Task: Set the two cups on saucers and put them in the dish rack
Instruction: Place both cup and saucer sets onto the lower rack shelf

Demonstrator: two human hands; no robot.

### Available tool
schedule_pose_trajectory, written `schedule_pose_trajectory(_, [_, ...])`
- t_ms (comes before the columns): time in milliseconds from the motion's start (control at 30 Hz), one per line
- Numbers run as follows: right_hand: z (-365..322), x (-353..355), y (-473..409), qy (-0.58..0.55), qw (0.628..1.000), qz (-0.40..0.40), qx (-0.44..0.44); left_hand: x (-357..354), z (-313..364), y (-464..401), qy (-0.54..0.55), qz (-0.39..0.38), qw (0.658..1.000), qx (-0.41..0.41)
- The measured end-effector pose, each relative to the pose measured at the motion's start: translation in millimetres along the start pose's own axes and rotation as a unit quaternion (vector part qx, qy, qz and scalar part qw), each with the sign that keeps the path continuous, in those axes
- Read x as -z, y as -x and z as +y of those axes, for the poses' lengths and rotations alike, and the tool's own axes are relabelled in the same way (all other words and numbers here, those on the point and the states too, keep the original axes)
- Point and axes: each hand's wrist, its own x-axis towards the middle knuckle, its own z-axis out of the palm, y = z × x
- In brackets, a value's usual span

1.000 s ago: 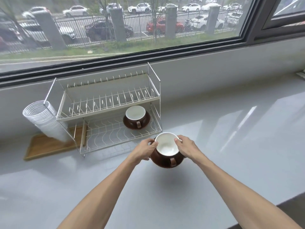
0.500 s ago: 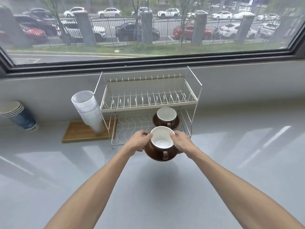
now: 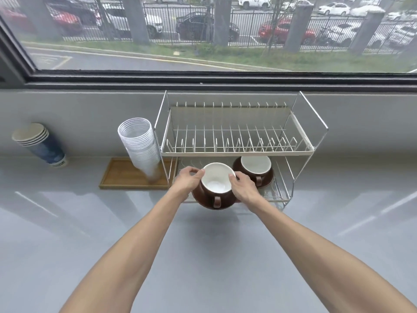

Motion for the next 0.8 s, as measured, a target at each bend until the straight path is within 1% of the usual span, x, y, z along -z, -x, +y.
schedule_pose_trajectory(200, [-3.0, -18.0, -32.0, -0.011, 1.0, -0.004, 0.003, -2.1, -1.4, -31.1, 0.076, 0.034, 0.996, 0.042])
schedule_pose_trajectory(367, [-5.1, -31.2, -52.6, -0.017, 1.0, -0.012, 0.012, -6.4, -9.0, -50.1, 0.124, 0.079, 0.989, 0.014])
schedule_pose_trajectory(567, [-7.2, -45.0, -72.8, -0.01, 0.999, -0.034, 0.016, -6.2, -16.0, -66.3, 0.113, 0.11, 0.986, 0.05])
schedule_pose_trajectory(700, [-7.7, -51.1, -82.8, 0.0, 0.999, -0.043, 0.008, -7.1, -17.3, -72.9, 0.109, 0.128, 0.984, 0.055])
schedule_pose_trajectory(800, [-13.1, -52.9, -85.2, -0.014, 0.999, -0.042, 0.007, -5.4, -16.5, -78.2, 0.09, 0.14, 0.984, 0.061])
